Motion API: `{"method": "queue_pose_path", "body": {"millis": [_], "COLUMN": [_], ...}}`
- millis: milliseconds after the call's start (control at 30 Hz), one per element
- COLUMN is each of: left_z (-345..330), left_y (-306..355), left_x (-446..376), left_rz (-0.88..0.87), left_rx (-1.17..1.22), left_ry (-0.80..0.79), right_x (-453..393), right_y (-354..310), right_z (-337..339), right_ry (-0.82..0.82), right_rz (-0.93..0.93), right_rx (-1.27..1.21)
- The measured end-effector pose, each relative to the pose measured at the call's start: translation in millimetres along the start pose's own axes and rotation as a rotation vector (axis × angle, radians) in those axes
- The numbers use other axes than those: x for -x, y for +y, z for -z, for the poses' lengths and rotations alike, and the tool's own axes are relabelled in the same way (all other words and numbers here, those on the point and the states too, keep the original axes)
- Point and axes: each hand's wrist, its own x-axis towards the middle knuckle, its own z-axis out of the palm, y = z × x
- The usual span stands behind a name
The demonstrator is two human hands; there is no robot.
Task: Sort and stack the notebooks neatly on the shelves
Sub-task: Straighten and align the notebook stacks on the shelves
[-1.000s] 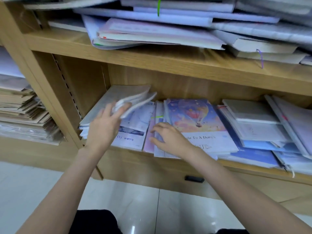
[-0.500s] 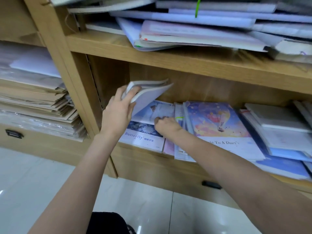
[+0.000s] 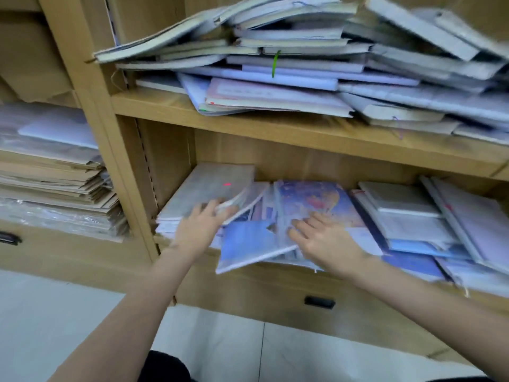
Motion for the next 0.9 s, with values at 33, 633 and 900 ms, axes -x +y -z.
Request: {"method": "queue_pose_path", "body": {"millis": [33, 633, 900], "left_z": [-10.3, 207.9, 223.9], "left_y": [12.8, 39.1, 37.6], "left_x": [7.9, 38.8, -21.3], "left_rz": [-0.028, -0.165, -0.154], "left_rx": [-0.080, 1.256, 0.435], "left_ry": [-0.127, 0.522, 0.562], "right_x": [9.0, 26.0, -62.9], "right_y": [-6.8, 96.7, 189.6], "right_z": [-9.8, 232.6, 249.1], "right_ry": [-0.083, 0.855, 1.075], "right_rz": [-0.011, -0.558, -0.417], "right_rx": [-0.017, -0.637, -0.257]}}
